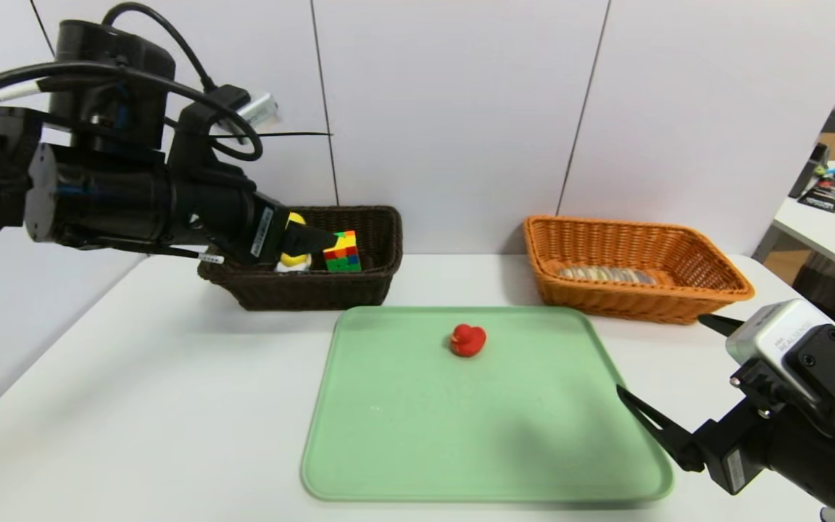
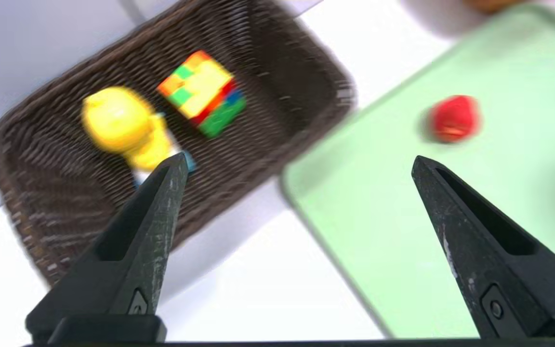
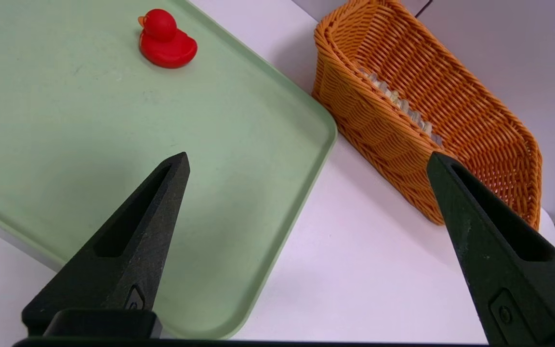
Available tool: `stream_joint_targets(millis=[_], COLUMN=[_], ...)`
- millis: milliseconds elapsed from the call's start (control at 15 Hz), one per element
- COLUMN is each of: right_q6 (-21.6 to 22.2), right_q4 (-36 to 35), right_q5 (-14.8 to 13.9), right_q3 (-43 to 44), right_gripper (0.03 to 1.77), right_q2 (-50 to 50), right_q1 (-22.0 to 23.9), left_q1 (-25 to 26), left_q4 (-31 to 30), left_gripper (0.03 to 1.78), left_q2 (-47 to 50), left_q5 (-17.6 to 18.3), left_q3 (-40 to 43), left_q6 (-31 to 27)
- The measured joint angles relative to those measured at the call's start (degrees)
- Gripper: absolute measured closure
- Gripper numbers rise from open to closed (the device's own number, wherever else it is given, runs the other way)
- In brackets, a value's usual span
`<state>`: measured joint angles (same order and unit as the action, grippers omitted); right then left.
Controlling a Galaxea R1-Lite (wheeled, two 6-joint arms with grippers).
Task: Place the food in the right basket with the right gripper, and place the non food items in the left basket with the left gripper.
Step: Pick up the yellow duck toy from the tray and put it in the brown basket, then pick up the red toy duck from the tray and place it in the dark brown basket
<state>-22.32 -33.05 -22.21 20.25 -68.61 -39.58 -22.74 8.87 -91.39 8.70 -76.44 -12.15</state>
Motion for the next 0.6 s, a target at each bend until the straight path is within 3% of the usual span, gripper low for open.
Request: stream_joint_targets(millis=[267, 600], right_q6=[0.0, 0.0], right_q4=[0.0, 0.0], right_q5=[0.0, -0.1], right_q3=[0.0, 0.2], right_gripper=[0.11, 0.11], right_q2=[0.0, -0.1], right_q1=[0.0, 0.0], left_q1=[-8.5, -14.5], left_q4=[-5.8, -21.0], left_gripper=[0.14, 0.13], left_q2=[5.2, 5.5], left_q5=[0.0, 1.7], left_q3=[8.3, 19.2], left_q6=[0.4, 0.3])
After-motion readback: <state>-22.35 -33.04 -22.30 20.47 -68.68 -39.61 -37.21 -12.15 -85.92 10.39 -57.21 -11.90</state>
